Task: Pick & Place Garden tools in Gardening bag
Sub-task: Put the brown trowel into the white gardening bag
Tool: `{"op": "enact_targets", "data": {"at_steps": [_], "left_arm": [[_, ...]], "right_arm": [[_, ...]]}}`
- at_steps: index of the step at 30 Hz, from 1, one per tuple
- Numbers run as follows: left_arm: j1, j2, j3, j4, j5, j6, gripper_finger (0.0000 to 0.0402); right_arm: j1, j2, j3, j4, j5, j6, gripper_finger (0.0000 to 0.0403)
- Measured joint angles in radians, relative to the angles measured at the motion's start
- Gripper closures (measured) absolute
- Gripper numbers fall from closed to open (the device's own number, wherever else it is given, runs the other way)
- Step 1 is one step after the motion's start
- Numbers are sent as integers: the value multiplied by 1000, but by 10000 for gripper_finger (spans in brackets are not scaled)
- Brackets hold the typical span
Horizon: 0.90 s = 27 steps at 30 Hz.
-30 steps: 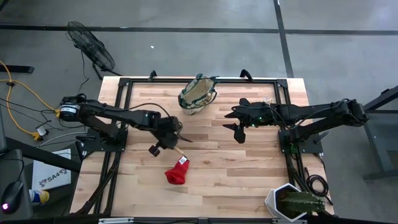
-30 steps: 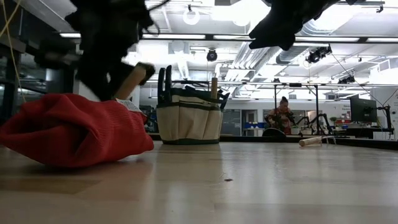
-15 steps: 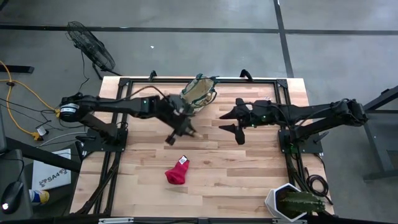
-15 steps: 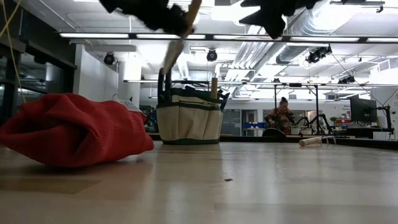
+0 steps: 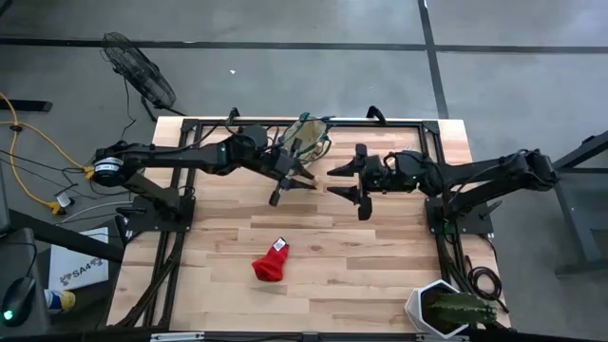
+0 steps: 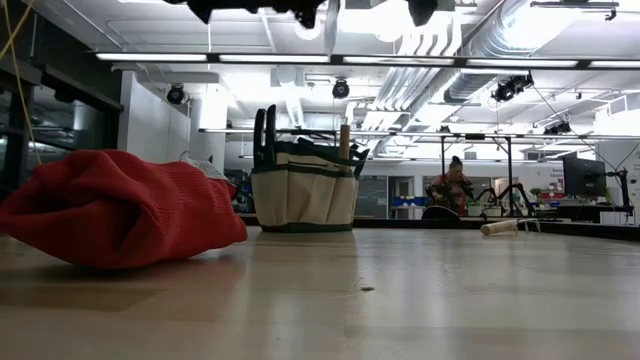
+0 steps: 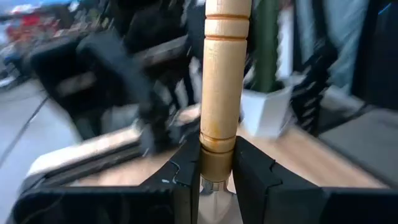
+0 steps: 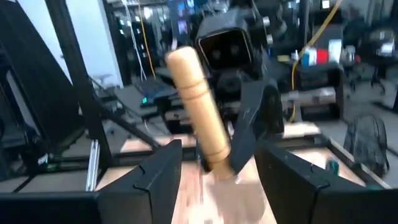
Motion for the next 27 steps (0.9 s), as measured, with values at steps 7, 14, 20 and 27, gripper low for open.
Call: {"op": "enact_targets", "data": {"at_steps": [7, 14, 20, 27], "left_arm": [[0, 65, 1, 148, 160, -126, 343], [25, 105, 0, 246, 252, -238, 343], [24, 122, 0, 268, 257, -265, 343], [24, 162, 0, 345, 257, -304, 343]], "right_arm": [[0, 81, 0, 134, -70, -7, 208], [0, 82, 0, 143, -105, -2, 208], [0, 82, 0, 156, -108, -2, 208], [0, 90, 0, 182, -114, -2, 208]]}}
